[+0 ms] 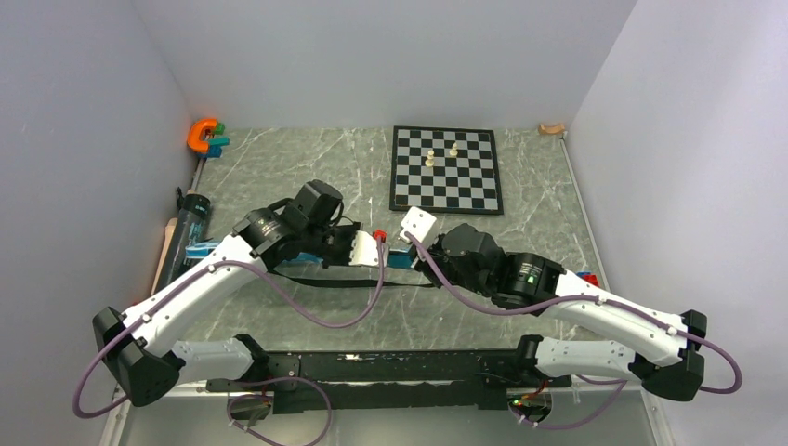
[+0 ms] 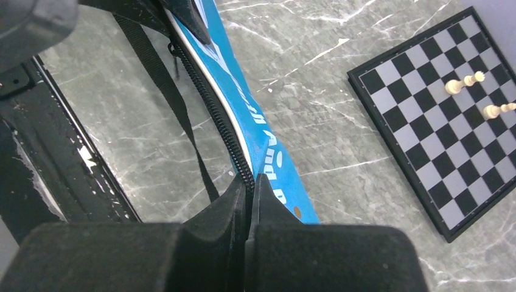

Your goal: Pack up the badminton gear

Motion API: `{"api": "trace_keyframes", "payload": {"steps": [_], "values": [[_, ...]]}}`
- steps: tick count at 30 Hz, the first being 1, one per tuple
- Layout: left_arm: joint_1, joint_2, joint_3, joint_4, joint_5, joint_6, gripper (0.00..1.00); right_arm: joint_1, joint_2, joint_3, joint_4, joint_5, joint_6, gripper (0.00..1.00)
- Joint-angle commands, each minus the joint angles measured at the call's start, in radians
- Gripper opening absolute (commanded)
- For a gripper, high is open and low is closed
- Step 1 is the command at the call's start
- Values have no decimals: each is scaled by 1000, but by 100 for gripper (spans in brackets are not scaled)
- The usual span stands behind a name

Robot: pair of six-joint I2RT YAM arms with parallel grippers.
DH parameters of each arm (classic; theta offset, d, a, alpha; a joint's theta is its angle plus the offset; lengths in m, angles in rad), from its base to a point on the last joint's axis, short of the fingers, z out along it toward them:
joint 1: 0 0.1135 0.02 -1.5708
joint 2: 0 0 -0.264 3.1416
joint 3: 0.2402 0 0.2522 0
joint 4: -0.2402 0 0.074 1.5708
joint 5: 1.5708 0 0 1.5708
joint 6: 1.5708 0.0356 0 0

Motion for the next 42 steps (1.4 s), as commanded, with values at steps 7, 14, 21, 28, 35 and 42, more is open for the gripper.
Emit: {"api": "trace_keyframes", "payload": {"steps": [7,14,21,28,35,42], "values": [[-4,-14,13,45,-53,-31,0,-109,-6,90,152,-46,141,23],[59,131,175,-67,40,-91,0,-257,-34,142,202,-34,224,66],[168,321,456,-193,120,-174,0,-314,-67,215,231,-72,320,70],[178,369,526,-207,141,-205,0,-338,-108,30,378,-286,595,70],[179,382,577,-247,190,-205,0,-428,-46,-170,718,-494,788,71],[179,376,587,-250,229,-229,0,-496,71,-236,960,-659,908,71]]}}
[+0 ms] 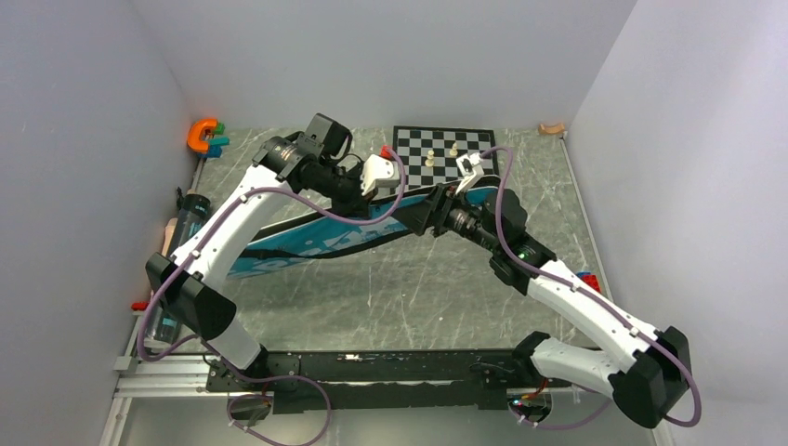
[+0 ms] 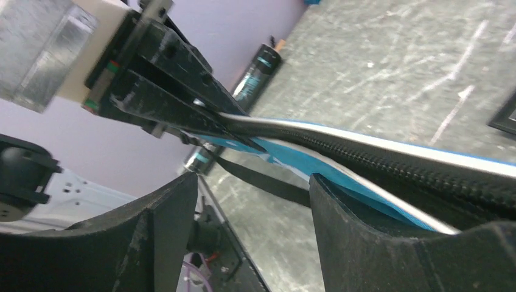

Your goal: Pack up the badminton gear

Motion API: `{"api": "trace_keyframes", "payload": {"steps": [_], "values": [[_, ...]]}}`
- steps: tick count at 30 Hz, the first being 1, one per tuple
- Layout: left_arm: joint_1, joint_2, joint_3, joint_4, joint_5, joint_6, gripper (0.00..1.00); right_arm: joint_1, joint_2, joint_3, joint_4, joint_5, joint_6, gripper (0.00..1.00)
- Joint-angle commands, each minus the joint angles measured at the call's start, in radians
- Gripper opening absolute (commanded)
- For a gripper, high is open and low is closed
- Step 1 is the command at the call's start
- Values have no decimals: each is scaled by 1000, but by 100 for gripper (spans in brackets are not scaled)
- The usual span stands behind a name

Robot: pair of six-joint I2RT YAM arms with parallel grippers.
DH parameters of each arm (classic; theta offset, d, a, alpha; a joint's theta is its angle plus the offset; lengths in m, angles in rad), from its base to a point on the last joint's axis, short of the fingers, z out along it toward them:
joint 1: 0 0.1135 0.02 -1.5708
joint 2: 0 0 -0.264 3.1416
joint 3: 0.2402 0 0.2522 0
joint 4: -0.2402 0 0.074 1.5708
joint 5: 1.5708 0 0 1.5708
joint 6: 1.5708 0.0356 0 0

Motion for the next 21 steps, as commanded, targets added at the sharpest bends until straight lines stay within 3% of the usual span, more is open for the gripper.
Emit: {"api": "trace_keyframes", "payload": {"steps": [1,6,13,21], "values": [[-2,-22,49,22,84,-25,0,-15,47,-7,276,-137,109,70],[-3,-21,47,38,128,-54,0,-18,99,-41,411,-179,150,70],[-5,-18,53,47,169,-72,0,-18,152,-61,471,-198,156,65],[-7,-20,69,45,197,-80,0,-18,208,-67,525,-225,171,54]]}}
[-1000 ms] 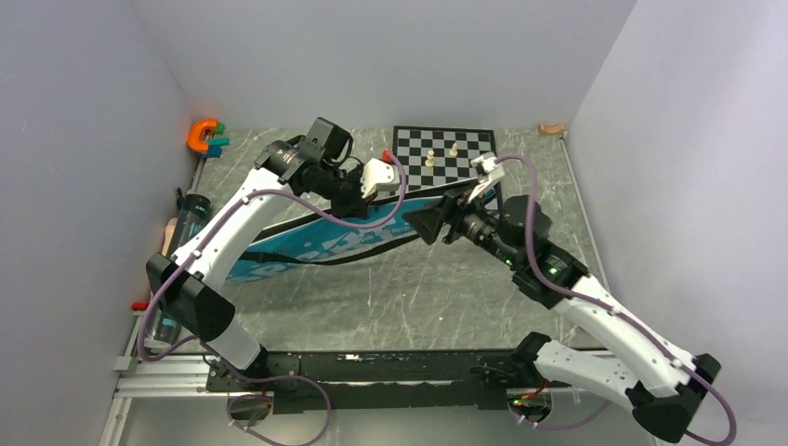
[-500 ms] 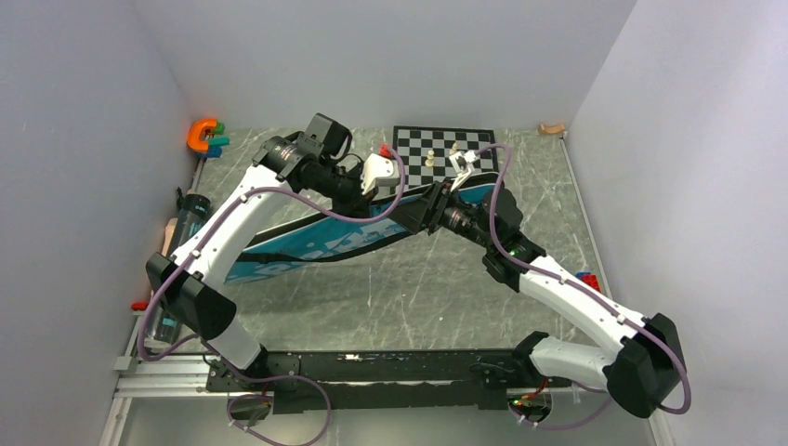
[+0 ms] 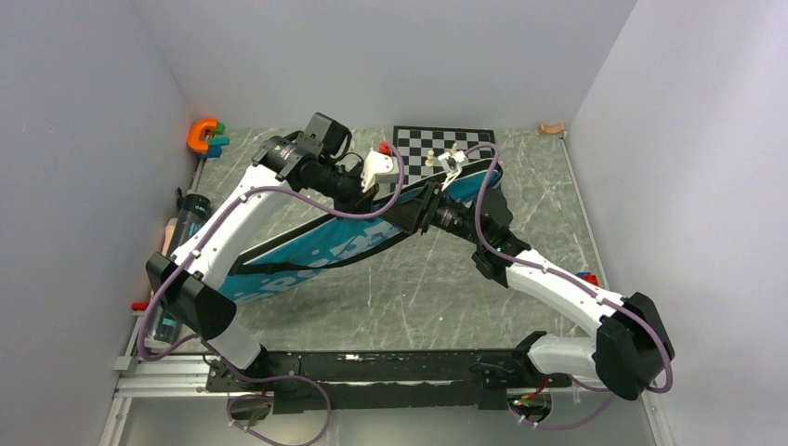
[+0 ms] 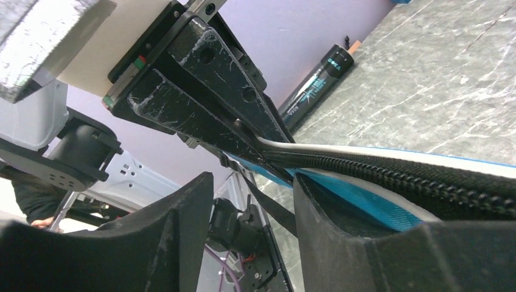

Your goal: Pack up the badminton gear

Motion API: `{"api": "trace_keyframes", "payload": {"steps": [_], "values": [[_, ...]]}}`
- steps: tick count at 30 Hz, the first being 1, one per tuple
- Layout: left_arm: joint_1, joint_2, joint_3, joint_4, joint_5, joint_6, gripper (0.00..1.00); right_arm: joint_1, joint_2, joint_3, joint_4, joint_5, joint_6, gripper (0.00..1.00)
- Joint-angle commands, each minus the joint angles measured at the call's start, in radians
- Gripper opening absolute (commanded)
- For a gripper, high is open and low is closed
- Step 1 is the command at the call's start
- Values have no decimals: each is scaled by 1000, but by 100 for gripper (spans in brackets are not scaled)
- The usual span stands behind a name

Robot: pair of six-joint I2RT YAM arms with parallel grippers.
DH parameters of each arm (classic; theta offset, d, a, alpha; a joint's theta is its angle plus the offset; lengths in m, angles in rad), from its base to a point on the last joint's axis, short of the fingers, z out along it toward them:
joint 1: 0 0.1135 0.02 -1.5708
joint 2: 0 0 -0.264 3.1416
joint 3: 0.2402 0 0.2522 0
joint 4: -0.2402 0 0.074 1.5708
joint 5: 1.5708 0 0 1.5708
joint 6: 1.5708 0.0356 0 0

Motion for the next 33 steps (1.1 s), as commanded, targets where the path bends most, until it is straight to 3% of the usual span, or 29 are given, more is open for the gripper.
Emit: {"api": "trace_keyframes", "payload": {"steps": [1,10,14,22,27,33], "values": [[-10,-21,69,36,125,-12,0,-6,35,-8,98,-22,22,52],[-15,-28,55,37,129,-11,0,-4,57,-13,133,-28,42,38],[-23,-30,55,37,135,-16,0,-4,71,-13,151,-35,53,37],[-25,-45,61,17,146,-11,0,-5,66,-47,165,-25,59,53],[-26,-54,60,-3,174,2,0,-7,69,-83,232,-20,89,53],[-27,-48,91,-28,203,-1,0,-22,130,-125,489,-59,201,50]]}}
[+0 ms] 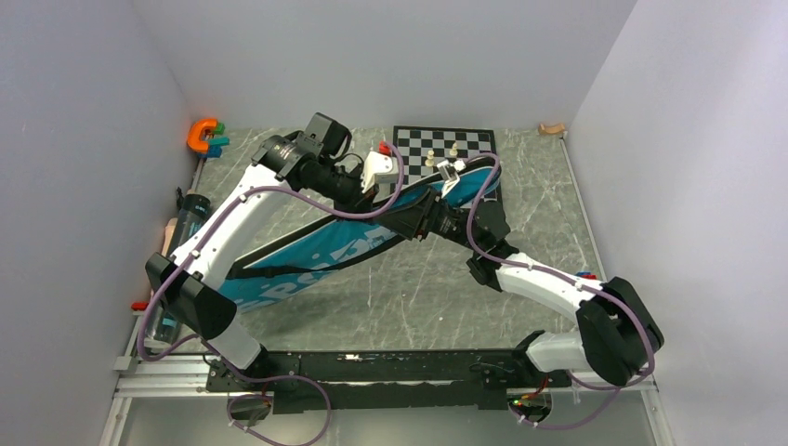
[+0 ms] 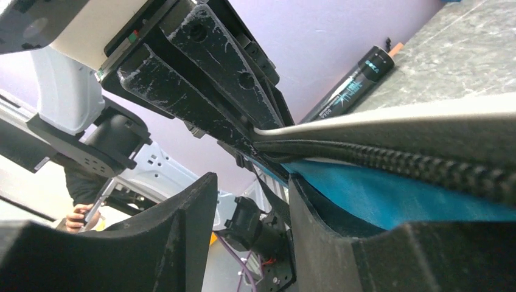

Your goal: Pack up the badminton gear

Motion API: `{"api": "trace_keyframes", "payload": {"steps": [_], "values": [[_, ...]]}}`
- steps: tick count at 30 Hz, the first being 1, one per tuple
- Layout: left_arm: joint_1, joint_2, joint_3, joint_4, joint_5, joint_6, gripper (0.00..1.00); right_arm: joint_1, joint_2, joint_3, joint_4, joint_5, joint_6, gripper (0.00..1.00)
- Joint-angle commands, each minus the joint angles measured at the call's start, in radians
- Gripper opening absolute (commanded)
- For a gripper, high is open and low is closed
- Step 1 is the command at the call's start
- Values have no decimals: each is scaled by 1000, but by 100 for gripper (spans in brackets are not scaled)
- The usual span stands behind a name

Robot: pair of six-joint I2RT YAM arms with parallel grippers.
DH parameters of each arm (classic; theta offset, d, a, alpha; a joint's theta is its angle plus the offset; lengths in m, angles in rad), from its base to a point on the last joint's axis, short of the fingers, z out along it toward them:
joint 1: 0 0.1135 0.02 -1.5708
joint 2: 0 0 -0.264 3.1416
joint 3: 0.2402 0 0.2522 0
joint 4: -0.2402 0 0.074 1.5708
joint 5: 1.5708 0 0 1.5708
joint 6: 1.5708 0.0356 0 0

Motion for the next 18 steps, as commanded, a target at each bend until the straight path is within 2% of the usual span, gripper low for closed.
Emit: {"api": "trace_keyframes", "payload": {"steps": [1,7,14,16,18], "values": [[-25,-48,85,-8,169,11,0,-25,56,-29,226,7,102,50],[-26,-51,72,-16,167,21,0,-29,110,-8,361,-26,172,40],[-26,-51,62,-21,162,30,0,-30,128,11,359,-44,177,29],[-28,-50,61,-22,158,33,0,-31,126,11,350,-44,175,23],[-31,-51,55,-23,153,38,0,-31,121,12,327,-44,168,13]]}}
